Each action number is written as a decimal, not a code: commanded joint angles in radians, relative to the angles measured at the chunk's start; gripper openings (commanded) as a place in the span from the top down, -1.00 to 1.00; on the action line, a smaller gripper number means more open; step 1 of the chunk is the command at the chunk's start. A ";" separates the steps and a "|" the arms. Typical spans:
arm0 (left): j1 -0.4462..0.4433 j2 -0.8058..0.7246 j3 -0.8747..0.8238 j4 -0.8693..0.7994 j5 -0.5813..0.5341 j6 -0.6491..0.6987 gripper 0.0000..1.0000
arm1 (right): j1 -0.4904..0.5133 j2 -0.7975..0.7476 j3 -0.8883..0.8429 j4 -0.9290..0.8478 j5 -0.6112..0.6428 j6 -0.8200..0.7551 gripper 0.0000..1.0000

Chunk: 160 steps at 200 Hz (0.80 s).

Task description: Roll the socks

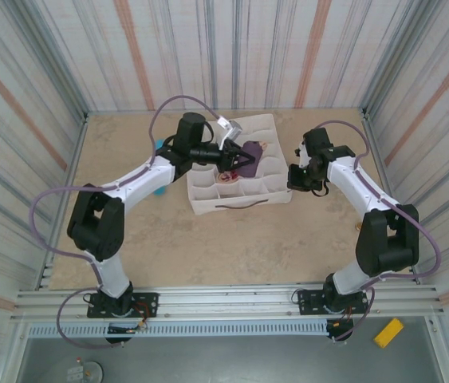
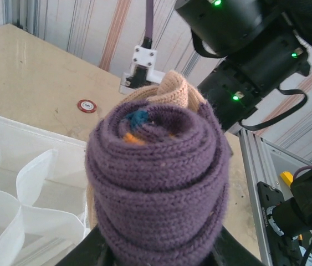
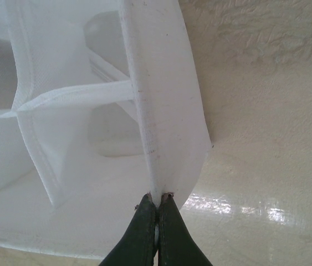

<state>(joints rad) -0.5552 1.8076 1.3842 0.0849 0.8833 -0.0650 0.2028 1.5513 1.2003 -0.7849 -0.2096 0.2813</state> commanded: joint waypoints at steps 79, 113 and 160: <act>-0.025 0.141 0.087 0.034 -0.046 0.088 1.00 | -0.007 0.025 -0.011 0.006 -0.027 -0.045 1.00; -0.025 0.179 0.094 0.073 -0.070 0.102 1.00 | -0.011 0.029 -0.019 0.003 -0.034 -0.039 1.00; -0.019 0.232 0.125 0.057 -0.051 0.109 1.00 | -0.022 0.045 -0.013 -0.019 -0.035 -0.033 1.00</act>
<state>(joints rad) -0.5797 2.0163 1.4719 0.1188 0.8227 0.0120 0.1928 1.5719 1.1908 -0.7765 -0.2176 0.2562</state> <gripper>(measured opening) 0.294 0.053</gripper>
